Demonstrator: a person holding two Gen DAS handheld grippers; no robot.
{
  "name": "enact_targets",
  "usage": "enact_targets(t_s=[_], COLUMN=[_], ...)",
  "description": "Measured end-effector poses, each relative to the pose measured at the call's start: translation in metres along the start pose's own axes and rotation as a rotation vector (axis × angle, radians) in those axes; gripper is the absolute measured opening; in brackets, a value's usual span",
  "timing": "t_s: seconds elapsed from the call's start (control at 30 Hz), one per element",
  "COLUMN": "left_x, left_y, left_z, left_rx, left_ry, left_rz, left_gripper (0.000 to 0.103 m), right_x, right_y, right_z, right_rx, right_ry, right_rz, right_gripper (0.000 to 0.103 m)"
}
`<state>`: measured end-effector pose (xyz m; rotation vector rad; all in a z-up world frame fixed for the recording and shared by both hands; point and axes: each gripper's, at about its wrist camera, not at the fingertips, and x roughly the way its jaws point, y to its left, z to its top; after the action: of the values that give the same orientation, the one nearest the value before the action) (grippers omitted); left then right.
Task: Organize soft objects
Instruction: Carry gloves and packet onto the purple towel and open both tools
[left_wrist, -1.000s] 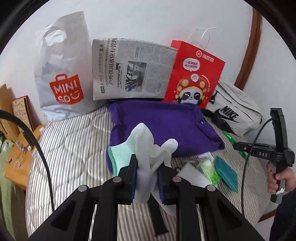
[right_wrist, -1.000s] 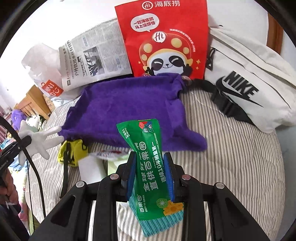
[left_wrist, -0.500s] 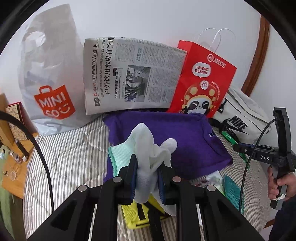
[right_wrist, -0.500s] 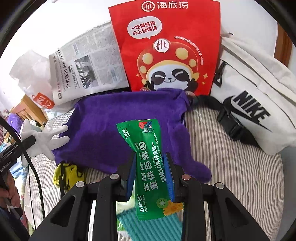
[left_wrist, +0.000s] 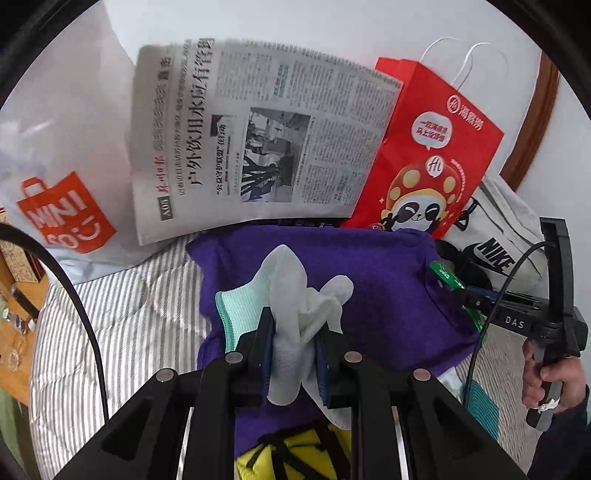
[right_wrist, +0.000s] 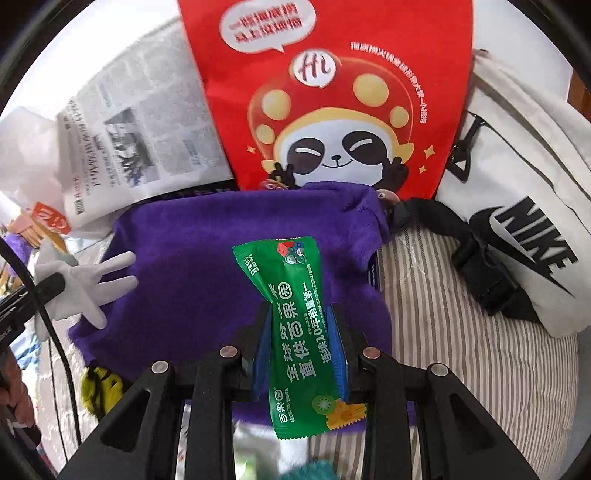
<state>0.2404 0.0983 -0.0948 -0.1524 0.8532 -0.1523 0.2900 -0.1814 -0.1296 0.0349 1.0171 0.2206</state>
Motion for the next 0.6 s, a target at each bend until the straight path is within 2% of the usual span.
enact_targets(t_s=[0.13, 0.4, 0.6], left_x=[0.019, 0.057, 0.082], left_y=[0.001, 0.003, 0.001], left_z=[0.009, 0.020, 0.027], left_rx=[-0.017, -0.059, -0.055], left_ry=[0.022, 0.063, 0.089], left_rz=[-0.015, -0.058, -0.034], left_gripper=[0.019, 0.019, 0.019], right_x=[0.023, 0.067, 0.087], right_y=[-0.004, -0.003, -0.001], right_z=[0.013, 0.032, 0.032], right_rx=[0.001, 0.003, -0.013], right_ry=[0.015, 0.064, 0.093], right_rz=[-0.037, -0.044, -0.076], right_gripper=[0.029, 0.029, 0.030])
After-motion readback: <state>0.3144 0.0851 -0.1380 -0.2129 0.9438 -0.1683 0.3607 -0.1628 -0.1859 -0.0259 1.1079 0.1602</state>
